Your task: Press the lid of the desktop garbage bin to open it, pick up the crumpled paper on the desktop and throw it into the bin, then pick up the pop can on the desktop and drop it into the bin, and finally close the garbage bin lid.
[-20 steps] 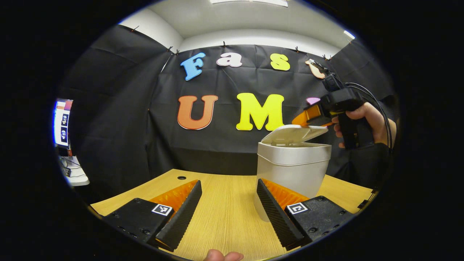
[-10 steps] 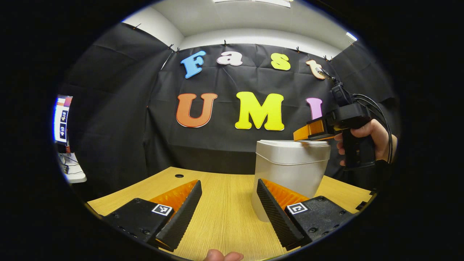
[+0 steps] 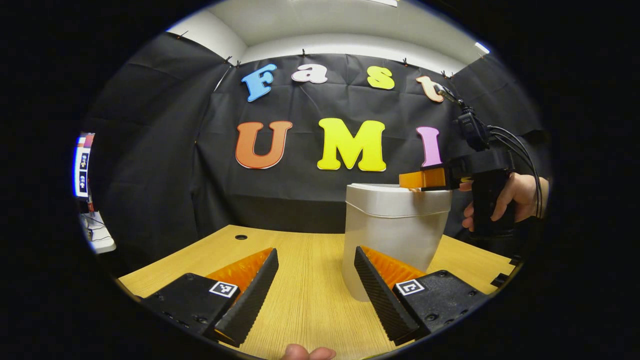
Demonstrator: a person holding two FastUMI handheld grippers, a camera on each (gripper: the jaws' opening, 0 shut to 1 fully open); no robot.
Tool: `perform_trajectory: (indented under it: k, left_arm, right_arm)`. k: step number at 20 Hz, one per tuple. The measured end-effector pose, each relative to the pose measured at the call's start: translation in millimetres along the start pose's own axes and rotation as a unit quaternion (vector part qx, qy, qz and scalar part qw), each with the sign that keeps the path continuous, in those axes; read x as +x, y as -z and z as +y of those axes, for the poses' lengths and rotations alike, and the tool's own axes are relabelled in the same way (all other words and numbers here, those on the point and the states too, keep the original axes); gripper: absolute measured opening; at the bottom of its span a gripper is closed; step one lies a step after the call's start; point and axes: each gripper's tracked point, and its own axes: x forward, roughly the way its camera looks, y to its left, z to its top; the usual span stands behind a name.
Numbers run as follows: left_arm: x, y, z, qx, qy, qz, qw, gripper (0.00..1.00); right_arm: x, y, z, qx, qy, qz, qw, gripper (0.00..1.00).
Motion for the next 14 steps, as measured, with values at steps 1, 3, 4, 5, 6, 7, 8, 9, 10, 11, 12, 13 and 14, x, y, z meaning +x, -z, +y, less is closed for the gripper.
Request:
perform_trajectory:
  k: [1, 3, 4, 5, 6, 7, 8, 9, 10, 11, 12, 13, 14]
  left_arm:
    - [-1, -2, 0, -0.001, 0.0, -0.001, 1.0, 0.98]
    - [-1, -2, -1, 0.0, 0.003, -0.002, 1.0, 0.98]
    - [-3, -3, -1, 0.003, 0.003, -0.003, 1.0, 0.98]
    - [-5, -5, -1, 0.005, 0.002, -0.005, 1.0, 0.98]
    - [-5, -8, -1, 0.006, 0.002, -0.008, 1.0, 0.98]
    - [-6, -10, -1, 0.006, 0.002, -0.011, 1.0, 0.98]
    - [-8, -13, -1, 0.005, 0.0, -0.015, 1.0, 0.98]
    - [-9, -16, 0, 0.005, -0.002, -0.02, 1.0, 0.98]
    - [-10, -18, 1, 0.007, -0.005, -0.025, 1.0, 0.98]
    - [-10, -20, 2, 0.01, -0.007, -0.028, 1.0, 0.98]
    - [-10, -21, 2, 0.014, -0.01, -0.03, 0.999, 0.98]
    - [-10, -20, 1, 0.016, -0.011, -0.031, 0.999, 0.98]
    - [-11, -19, 0, 0.016, -0.011, -0.031, 0.999, 0.98]
  right_arm:
    - [0, 1, -1, 0.0, 0.001, -0.007, 1.0, 0.98]
    - [0, 2, -2, 0.005, -0.002, -0.013, 1.0, 0.97]
    - [0, 1, -2, 0.008, -0.002, -0.012, 1.0, 0.98]
    - [0, -1, -2, 0.011, -0.001, -0.017, 1.0, 0.98]
    - [-1, -5, -1, 0.013, -0.002, -0.018, 1.0, 0.97]
    - [-3, -9, -2, 0.024, -0.003, -0.021, 0.999, 0.96]
    - [-4, -11, -3, 0.034, 0.002, -0.02, 0.999, 0.96]
    - [-7, -11, -8, 0.028, 0.011, -0.022, 0.999, 0.94]
    - [-8, -15, -9, 0.019, 0.017, -0.03, 0.999, 0.95]
    - [-10, -20, -10, 0.012, 0.025, -0.04, 0.999, 0.98]
    - [-12, -21, -13, 0.007, 0.033, -0.046, 0.998, 0.97]
    - [-14, -25, -11, 0.002, 0.031, -0.058, 0.998, 0.97]
    - [-20, -31, -11, 0.001, 0.03, -0.075, 0.997, 0.97]
